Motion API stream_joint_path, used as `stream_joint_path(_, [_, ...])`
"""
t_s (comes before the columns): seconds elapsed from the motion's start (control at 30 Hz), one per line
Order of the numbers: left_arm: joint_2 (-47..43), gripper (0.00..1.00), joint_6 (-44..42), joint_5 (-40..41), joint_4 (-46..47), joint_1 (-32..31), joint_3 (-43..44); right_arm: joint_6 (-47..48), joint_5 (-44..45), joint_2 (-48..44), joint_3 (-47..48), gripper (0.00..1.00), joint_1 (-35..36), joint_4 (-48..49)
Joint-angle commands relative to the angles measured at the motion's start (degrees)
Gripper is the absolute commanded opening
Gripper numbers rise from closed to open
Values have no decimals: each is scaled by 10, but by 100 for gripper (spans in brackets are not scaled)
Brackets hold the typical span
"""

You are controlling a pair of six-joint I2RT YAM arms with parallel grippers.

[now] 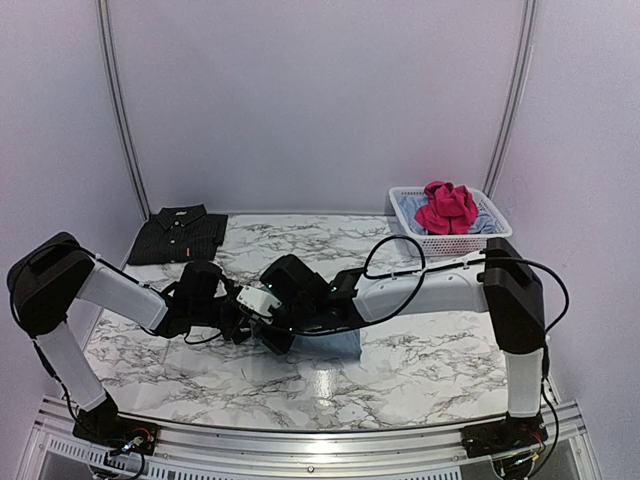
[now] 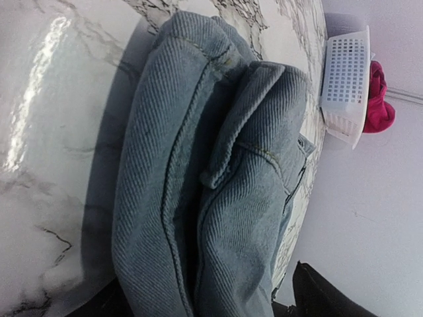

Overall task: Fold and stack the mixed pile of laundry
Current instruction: Pass from the right arm to the left

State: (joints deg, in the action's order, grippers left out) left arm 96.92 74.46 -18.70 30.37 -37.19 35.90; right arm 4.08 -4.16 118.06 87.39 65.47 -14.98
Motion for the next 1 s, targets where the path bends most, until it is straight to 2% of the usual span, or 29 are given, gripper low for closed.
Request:
stream_joint_path(0.0, [31,75,30,-10,89,-4,3,-7,2,-23,17,0,9,35])
stream_joint_path(0.27, [64,57,21,-22,113,-7,21,-16,5,-21,15,0,14,49])
stream_joint_path(0.33, [70,48,13,-24,113,-7,25,-17,2,-21,14,0,14,53])
stream_joint_path(0.4, [70,34,-1,-27,110,-4,28,-17,-1,-23,15,0,14,49])
stream_joint_path(0.43, [67,24,-11,-26,100,-3,30,-17,-3,-26,15,0,14,46])
stream_joint_path(0.47, [64,20,-27,-24,77,0,36,-18,-2,-30,13,0,14,42])
stream_joint_path(0.53, [56,6,-73,-15,6,4,57,-25,2,-47,6,8,10,37])
stream_joint_path(0.6, [47,0,-133,-1,-78,7,87,-36,0,-70,-8,18,2,37])
stream_joint_path(0.77, [51,0,-306,71,-339,16,219,-62,-3,-146,-58,36,-21,31])
stream_joint_path(0.97, [91,0,-454,91,-491,86,359,-76,-10,-240,-123,61,-41,18])
